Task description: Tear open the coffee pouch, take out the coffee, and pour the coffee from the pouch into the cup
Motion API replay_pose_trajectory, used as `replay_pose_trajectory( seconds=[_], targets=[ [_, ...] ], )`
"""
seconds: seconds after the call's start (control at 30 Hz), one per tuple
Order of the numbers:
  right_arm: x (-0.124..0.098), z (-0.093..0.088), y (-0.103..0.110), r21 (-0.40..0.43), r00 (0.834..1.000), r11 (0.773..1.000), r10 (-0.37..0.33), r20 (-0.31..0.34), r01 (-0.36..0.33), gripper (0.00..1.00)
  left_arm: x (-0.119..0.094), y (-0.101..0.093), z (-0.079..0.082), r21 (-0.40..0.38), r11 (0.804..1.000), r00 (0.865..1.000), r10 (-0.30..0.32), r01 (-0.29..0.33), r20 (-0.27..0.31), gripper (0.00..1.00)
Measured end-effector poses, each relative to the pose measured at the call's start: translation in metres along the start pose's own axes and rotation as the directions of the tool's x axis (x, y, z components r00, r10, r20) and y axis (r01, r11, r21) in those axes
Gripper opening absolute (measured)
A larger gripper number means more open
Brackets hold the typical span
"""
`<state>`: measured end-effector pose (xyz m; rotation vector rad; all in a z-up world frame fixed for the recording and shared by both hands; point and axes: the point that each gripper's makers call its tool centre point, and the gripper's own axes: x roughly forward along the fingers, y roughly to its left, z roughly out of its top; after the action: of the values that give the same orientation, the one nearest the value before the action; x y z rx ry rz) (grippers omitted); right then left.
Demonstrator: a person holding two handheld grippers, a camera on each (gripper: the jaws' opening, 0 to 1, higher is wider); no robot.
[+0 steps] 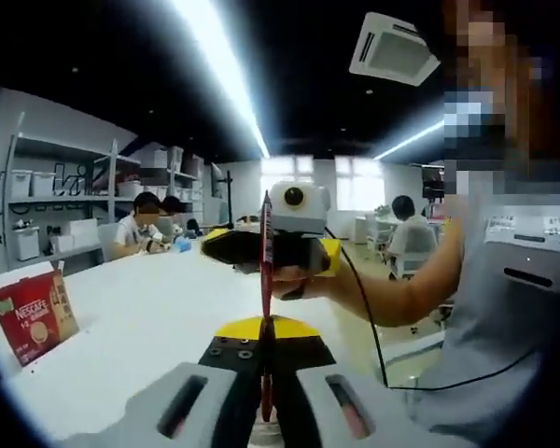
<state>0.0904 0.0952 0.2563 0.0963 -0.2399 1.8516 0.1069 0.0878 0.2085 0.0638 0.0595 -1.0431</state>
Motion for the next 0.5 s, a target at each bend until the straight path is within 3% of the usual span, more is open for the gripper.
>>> replay_pose_trajectory(
  seconds=[0.13, 0.3, 0.37, 0.4, 0.5],
  targets=[
    [0.0011, 0.0019, -0.0016, 0.014, 1.000, 1.000, -0.008, 0.021, 0.008, 0.45, -0.0032, 0.0014, -0.0015, 0.007, 1.000, 1.000, 0.006, -0.006, 0.000, 0.03],
    [-0.0007, 0.0067, 0.0032, 0.017, 0.999, 1.000, 0.008, 0.041, -0.009, 0.12, -0.0058, 0.0042, -0.0019, -0.005, 1.000, 1.000, 0.016, -0.016, 0.007, 0.04],
    [-0.0006, 0.0075, 0.0025, 0.016, 0.999, 1.000, 0.006, 0.044, -0.006, 0.10, -0.0059, 0.0040, -0.0017, -0.004, 1.000, 1.000, 0.016, -0.016, 0.008, 0.04],
    [-0.0013, 0.0076, 0.0017, 0.019, 0.999, 1.000, 0.004, 0.040, -0.005, 0.03, -0.0061, 0.0042, -0.0017, -0.003, 1.000, 1.000, 0.017, -0.017, 0.008, 0.04],
    [-0.0023, 0.0071, 0.0045, 0.088, 1.000, 0.996, 0.007, 0.028, -0.010, 0.02, -0.0053, 0.0027, -0.0019, -0.002, 1.000, 1.000, 0.008, -0.008, 0.009, 0.08]
  ],
)
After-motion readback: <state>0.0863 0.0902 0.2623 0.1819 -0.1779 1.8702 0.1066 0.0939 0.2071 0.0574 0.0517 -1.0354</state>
